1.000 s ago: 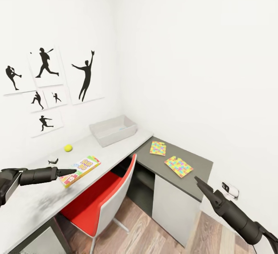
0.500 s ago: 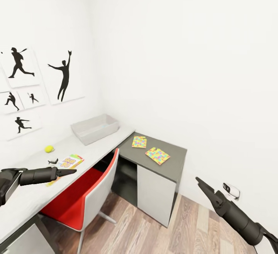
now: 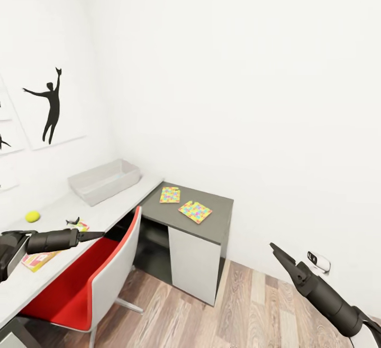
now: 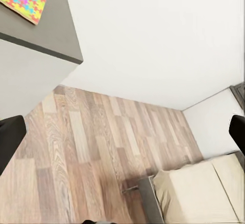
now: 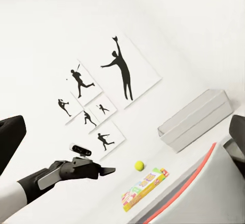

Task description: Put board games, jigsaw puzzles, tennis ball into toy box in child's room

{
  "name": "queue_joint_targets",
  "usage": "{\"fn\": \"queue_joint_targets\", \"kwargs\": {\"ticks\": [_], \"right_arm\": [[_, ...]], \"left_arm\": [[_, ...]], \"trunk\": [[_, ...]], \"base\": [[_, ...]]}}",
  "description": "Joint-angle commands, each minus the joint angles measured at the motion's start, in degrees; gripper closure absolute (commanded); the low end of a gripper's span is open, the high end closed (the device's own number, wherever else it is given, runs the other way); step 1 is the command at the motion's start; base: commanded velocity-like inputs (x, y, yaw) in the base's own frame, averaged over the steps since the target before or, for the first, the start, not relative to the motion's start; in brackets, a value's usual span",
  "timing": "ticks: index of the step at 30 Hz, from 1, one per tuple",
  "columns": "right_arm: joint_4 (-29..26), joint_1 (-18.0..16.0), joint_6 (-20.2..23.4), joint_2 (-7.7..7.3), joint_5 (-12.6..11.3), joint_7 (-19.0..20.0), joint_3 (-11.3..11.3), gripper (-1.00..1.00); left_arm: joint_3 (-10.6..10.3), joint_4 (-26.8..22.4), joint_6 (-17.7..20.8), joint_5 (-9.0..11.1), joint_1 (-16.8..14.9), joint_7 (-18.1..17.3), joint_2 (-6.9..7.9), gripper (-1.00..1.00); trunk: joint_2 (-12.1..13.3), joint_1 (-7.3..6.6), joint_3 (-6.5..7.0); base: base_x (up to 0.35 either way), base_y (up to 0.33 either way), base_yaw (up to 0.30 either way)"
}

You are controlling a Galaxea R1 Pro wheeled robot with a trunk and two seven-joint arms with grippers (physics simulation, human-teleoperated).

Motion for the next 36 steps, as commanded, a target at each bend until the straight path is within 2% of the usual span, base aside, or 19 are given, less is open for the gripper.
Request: {"fn": "queue_joint_targets", "kwargs": {"ticks": [1, 36], "right_arm": [[0.03, -0.07, 0.51, -0.01, -0.31, 0.07, 0.0, -1.0], [0.92, -0.16, 0.43, -0.01, -0.31, 0.06, -0.05, -1.0]], "left_arm": [[-0.08, -0.03, 0.6, 0.17, -0.04, -0.14, 0.04, -1.0], [0.17, -0.01, 0.6, 0.17, -0.05, -0.12, 0.13, -1.0]], "trunk": [[-0.13, 0.04, -0.14], [-0.13, 0.04, -0.14]], "base": [[0.0, 0.0, -0.285], [0.0, 0.0, -0.286]]}}
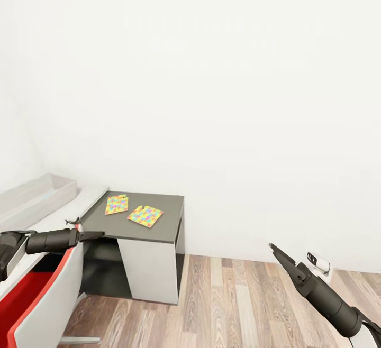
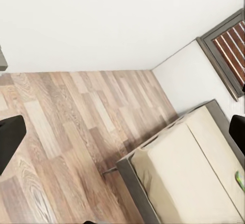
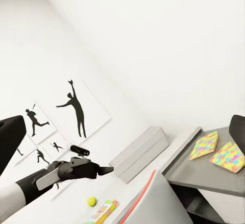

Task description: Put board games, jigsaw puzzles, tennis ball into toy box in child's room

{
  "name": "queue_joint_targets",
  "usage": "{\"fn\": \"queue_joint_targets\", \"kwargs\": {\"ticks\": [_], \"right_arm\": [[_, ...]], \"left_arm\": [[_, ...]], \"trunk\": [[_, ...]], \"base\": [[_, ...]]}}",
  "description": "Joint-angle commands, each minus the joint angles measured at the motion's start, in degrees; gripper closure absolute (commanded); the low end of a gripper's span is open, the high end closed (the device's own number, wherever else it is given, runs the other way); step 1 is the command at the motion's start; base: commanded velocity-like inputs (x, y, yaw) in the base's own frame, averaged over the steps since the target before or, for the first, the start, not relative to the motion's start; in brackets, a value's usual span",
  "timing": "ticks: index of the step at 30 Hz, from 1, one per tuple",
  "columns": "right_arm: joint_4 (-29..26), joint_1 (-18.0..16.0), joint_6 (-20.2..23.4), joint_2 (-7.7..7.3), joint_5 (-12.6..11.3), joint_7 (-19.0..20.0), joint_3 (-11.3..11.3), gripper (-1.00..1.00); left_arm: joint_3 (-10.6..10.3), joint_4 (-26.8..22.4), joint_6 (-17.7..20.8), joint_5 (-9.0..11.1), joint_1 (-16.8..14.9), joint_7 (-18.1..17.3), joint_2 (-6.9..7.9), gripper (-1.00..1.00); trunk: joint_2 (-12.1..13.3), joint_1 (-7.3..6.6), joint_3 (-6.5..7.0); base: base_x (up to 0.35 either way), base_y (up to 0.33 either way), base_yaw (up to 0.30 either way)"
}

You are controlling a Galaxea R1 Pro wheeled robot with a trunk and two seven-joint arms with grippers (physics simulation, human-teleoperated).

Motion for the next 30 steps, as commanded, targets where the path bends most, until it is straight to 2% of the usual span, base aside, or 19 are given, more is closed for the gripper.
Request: {"fn": "queue_joint_targets", "kwargs": {"ticks": [1, 24, 30], "right_arm": [[0.03, -0.07, 0.51, 0.0, -0.31, 0.08, 0.0, -1.0], [0.32, -0.1, 0.51, -0.02, -0.31, -0.09, -0.03, -1.0], [1.96, -0.32, 0.51, -0.08, -0.26, -0.06, -1.31, -1.0]], "left_arm": [[-0.05, -0.04, 0.6, 0.13, -0.03, -0.14, 0.04, -1.0], [-0.19, 0.0, 0.63, 0.12, -0.03, 0.24, -0.01, -1.0], [-0.43, 0.01, 0.3, 0.13, -0.03, 0.35, -0.04, -1.0]], "trunk": [[-0.13, 0.04, -0.14], [-0.13, 0.04, -0.14], [-0.13, 0.04, -0.14]], "base": [[0.0, 0.0, -0.286], [0.0, 0.0, -0.286], [0.0, 0.0, -0.286]]}}
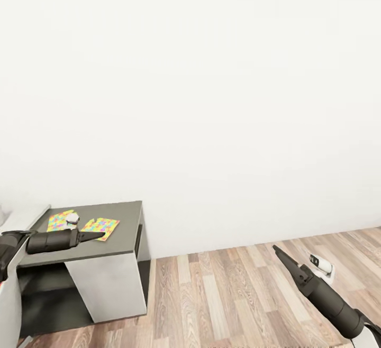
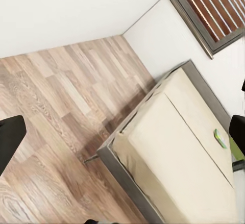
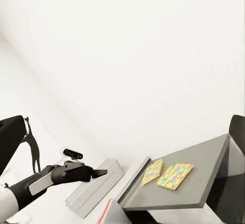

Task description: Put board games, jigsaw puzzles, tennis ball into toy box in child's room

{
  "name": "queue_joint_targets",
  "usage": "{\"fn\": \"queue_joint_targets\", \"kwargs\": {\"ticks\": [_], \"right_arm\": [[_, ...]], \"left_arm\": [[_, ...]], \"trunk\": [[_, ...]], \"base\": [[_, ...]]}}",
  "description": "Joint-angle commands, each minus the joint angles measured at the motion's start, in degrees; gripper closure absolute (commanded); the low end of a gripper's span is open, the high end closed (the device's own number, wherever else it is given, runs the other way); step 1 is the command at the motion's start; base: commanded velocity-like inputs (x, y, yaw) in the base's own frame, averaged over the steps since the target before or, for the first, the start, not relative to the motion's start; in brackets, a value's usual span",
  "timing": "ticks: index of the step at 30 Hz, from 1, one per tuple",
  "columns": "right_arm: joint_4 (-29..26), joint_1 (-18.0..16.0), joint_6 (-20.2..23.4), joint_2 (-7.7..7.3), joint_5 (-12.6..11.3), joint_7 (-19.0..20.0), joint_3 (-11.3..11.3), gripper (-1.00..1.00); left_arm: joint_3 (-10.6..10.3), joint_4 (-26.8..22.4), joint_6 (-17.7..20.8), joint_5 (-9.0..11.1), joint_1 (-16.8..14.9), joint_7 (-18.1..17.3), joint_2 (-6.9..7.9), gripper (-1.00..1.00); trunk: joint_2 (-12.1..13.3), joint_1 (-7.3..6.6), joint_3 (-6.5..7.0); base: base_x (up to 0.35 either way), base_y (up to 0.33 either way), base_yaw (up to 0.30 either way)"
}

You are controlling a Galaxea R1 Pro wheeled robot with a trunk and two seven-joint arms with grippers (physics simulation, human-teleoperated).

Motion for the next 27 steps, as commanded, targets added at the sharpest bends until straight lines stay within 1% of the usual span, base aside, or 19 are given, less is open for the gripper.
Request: {"fn": "queue_joint_targets", "kwargs": {"ticks": [1, 17, 27], "right_arm": [[0.23, -0.1, 0.51, -0.01, -0.3, 0.08, -0.26, -1.0], [0.68, -0.16, 0.51, -0.01, -0.34, 0.01, -0.79, -1.0], [1.39, -0.18, 0.47, -0.01, -0.3, -0.35, -0.87, -1.0]], "left_arm": [[-0.11, -0.02, 0.52, 0.19, -0.03, -0.07, 0.03, -1.0], [-0.29, -0.02, 0.3, 0.13, -0.03, 0.3, -0.29, -1.0], [0.15, 0.19, 0.2, 0.21, 0.01, 0.35, -0.08, -1.0]], "trunk": [[-0.13, 0.04, -0.14], [-0.13, 0.04, -0.14], [-0.13, 0.04, -0.14]], "base": [[0.0, 0.0, -0.286], [0.0, 0.0, -0.286], [0.0, 0.0, -0.286]]}}
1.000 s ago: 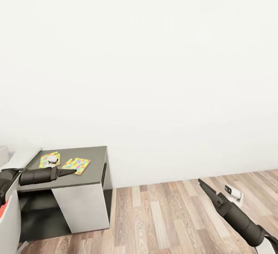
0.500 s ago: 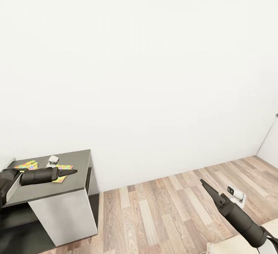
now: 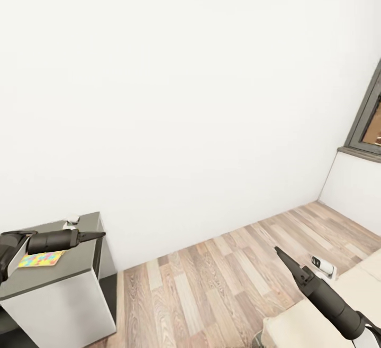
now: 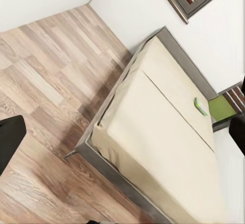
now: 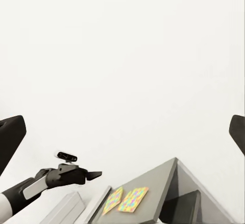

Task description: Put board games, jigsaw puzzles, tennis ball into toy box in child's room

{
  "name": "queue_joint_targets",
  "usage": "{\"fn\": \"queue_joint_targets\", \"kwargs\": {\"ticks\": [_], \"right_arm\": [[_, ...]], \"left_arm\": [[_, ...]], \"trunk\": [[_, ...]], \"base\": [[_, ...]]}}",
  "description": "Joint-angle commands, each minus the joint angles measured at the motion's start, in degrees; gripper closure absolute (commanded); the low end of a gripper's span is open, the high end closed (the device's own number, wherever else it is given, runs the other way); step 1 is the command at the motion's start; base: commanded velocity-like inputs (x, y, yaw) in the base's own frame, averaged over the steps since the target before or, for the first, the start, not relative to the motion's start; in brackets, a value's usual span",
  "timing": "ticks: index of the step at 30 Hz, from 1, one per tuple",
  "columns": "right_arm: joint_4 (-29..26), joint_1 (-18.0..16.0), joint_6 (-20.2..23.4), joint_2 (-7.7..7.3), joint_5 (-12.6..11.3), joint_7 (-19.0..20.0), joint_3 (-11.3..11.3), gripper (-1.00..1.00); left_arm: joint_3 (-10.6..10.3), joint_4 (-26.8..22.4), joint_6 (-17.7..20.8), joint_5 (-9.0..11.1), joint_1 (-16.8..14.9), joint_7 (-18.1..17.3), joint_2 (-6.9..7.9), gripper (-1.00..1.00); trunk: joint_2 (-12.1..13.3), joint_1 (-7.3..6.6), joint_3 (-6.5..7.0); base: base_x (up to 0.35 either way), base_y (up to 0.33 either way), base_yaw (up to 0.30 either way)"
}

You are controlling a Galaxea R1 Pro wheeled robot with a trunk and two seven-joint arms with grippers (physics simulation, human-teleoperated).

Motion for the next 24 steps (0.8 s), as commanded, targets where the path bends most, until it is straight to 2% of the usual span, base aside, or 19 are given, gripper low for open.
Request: {"fn": "queue_joint_targets", "kwargs": {"ticks": [1, 6, 13, 19, 24], "right_arm": [[0.15, -0.06, 0.5, 0.0, -0.3, -0.04, 0.0, -1.0], [0.33, -0.09, 0.53, 0.0, -0.31, -2.37, -0.02, -1.0], [0.5, -0.25, 1.17, -0.04, -0.43, -6.93, -0.1, -1.0], [1.34, -0.44, 1.24, -0.06, -0.51, -7.51, -0.45, -1.0], [2.22, -0.48, 1.26, -0.01, -0.52, -7.6, -1.57, -1.0]], "left_arm": [[-0.04, -0.01, 0.58, 0.16, -0.01, -0.14, 0.07, -1.0], [0.0, 0.22, 0.47, 0.15, 0.02, 0.13, 0.07, -1.0], [-0.05, 0.28, -0.64, 0.14, 0.02, 1.02, 0.02, -1.0], [-0.09, 0.3, -0.86, 0.14, 0.02, 1.07, 0.05, -1.0], [-0.33, -0.04, -1.67, 0.14, 0.02, 0.92, -0.09, -1.0]], "trunk": [[-0.13, 0.04, -0.14], [-0.13, 0.04, -0.16], [-0.13, 0.04, -0.66], [-0.13, 0.04, -1.21], [-0.13, 0.04, -1.5]], "base": [[0.0, 0.0, -0.273], [0.07, 0.0, -0.154], [0.281, 0.0, -0.022], [0.166, -0.003, -0.005], [-0.101, -0.14, -0.132]]}}
